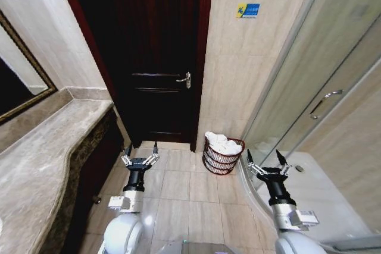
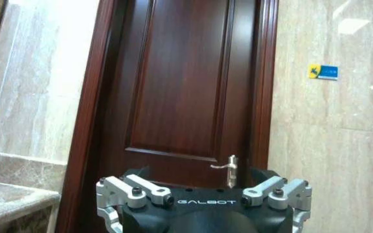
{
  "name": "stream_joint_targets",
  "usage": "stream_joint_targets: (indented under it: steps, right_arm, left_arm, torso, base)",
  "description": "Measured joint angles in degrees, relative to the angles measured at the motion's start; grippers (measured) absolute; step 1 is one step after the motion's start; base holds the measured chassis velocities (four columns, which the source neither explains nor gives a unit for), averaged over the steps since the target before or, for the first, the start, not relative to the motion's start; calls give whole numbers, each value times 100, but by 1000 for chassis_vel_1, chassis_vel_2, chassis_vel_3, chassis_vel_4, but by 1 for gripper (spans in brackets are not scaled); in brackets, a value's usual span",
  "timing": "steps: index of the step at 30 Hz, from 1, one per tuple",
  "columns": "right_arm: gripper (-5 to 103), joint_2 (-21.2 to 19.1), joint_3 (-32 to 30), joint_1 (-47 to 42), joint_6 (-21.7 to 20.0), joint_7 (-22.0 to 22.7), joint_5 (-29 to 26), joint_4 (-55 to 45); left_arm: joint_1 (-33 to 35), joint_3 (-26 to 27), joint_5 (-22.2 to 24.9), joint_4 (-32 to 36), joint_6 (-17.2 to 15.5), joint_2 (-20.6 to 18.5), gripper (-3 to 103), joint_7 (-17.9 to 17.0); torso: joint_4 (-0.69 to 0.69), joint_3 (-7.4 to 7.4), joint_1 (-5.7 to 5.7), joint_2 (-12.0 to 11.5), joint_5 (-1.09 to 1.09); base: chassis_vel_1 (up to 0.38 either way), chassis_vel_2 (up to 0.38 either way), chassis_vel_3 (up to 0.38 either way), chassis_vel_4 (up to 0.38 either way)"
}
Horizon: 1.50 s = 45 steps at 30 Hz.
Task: Discard the used towel into the hamper.
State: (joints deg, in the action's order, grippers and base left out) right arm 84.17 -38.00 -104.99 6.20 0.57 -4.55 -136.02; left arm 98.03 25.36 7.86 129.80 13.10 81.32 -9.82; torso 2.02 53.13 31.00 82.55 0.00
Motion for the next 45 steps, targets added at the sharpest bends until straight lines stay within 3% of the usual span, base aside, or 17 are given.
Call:
stream_joint_targets:
  steps: [29,45]
  right_arm:
    - [100,38,-155,-108,280,0,-148,278]
    - [100,123,-166,-210,521,-9,-57,594]
  left_arm:
    - [-50,-195,-142,-63,147,111,100,-85]
    - [-209,-407,-149,-295,76,113,100,49]
  torso:
    - [0,-1,-2,-2,0]
    - [0,-1,-1,-2,0]
  base:
    - [112,-101,-103,115]
    - [97,-106,-98,96]
